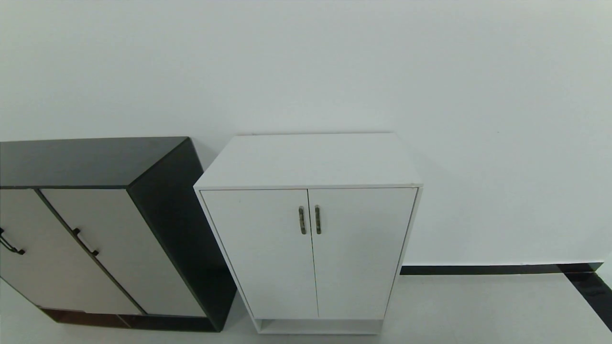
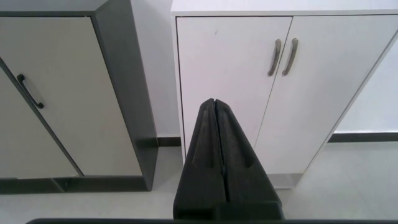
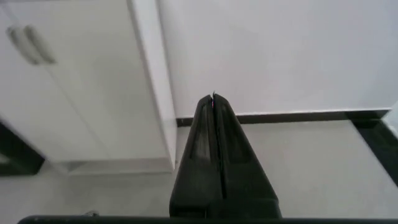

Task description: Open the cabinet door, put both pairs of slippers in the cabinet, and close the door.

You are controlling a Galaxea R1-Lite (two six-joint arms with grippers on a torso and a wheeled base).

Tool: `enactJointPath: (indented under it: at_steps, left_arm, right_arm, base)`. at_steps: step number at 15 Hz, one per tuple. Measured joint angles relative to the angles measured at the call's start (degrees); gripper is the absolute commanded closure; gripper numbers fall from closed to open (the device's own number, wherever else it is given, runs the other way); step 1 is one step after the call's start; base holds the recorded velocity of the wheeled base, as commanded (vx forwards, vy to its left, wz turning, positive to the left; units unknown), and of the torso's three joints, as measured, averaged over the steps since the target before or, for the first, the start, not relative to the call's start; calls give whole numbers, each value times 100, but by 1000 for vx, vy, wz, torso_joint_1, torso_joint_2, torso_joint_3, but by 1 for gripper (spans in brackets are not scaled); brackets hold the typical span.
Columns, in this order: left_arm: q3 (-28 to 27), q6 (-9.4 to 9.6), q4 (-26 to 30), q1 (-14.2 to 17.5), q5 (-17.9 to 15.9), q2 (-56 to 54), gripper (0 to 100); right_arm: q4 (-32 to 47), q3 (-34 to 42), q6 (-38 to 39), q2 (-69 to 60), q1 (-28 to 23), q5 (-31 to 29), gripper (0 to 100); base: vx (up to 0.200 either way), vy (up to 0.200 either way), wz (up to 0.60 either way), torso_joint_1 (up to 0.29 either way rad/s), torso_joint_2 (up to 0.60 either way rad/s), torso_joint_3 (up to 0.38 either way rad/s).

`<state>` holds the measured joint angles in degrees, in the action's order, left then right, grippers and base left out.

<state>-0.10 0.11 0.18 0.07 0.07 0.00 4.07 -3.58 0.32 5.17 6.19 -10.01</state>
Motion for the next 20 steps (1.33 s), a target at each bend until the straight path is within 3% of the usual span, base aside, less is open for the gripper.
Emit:
enactJointPath:
  at_steps: [3,5,7,11,20]
  left_arm:
    - [0,-1,0,0,0,0,100]
    - [0,-24,0,0,11,0,100]
    - [0,-33,0,0,15,0,100]
    - [0,-33,0,0,22,0,100]
    - [0,5,0,0,17,0,100]
  right_arm:
    - [-140,74,15,-7,-20,284,100]
    - [-350,238,-78,-7,26,1006,100]
    - [-402,323,-87,-5,-2,1025,100]
    - [-400,349,-85,-197,-612,963,100]
    - [-400,349,-21,-517,-619,965,100]
  base:
    - [0,0,0,0,0,0]
    - [0,0,0,0,0,0]
    - [0,0,0,0,0,0]
    - [0,0,0,0,0,0]
    - [0,0,0,0,0,0]
